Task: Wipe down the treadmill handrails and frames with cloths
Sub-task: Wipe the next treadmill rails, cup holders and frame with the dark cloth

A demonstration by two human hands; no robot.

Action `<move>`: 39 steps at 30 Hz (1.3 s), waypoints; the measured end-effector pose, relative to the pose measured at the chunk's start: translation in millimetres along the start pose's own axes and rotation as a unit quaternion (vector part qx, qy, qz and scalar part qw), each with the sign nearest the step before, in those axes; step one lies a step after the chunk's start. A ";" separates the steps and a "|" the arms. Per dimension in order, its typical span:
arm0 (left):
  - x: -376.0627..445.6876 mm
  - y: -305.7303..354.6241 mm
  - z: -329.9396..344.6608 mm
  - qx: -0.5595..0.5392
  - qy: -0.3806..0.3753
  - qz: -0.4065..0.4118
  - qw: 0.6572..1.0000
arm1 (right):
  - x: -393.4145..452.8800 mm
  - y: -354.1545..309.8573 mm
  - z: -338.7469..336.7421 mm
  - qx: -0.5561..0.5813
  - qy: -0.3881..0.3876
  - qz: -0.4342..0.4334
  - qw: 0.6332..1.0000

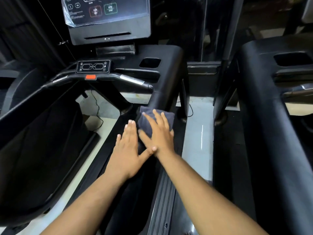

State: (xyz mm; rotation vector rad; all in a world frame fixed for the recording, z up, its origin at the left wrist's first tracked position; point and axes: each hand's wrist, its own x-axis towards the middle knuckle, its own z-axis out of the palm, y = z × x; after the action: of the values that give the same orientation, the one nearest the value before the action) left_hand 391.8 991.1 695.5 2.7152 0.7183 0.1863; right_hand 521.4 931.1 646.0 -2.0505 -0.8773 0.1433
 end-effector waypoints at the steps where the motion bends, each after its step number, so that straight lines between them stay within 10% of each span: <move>1: -6.5 -1.9 1.6 -0.002 -0.005 0.006 1.000 | -25.8 3.0 5.4 0.022 -0.003 -0.016 1.000; 9: -47.5 -4.2 -5.4 -0.081 -0.004 -0.019 0.997 | 14.7 -15.2 -22.9 0.012 -0.018 0.065 0.998; 39: -166.1 -34.7 -14.4 -0.239 0.087 -0.020 0.967 | -191.5 -68.2 29.8 -0.039 0.023 -0.068 0.997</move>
State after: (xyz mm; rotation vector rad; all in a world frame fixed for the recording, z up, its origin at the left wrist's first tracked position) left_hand 229.3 940.4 690.0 2.2393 0.6723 0.5220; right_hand 330.5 855.3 638.8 -2.0504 -1.0046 -0.0123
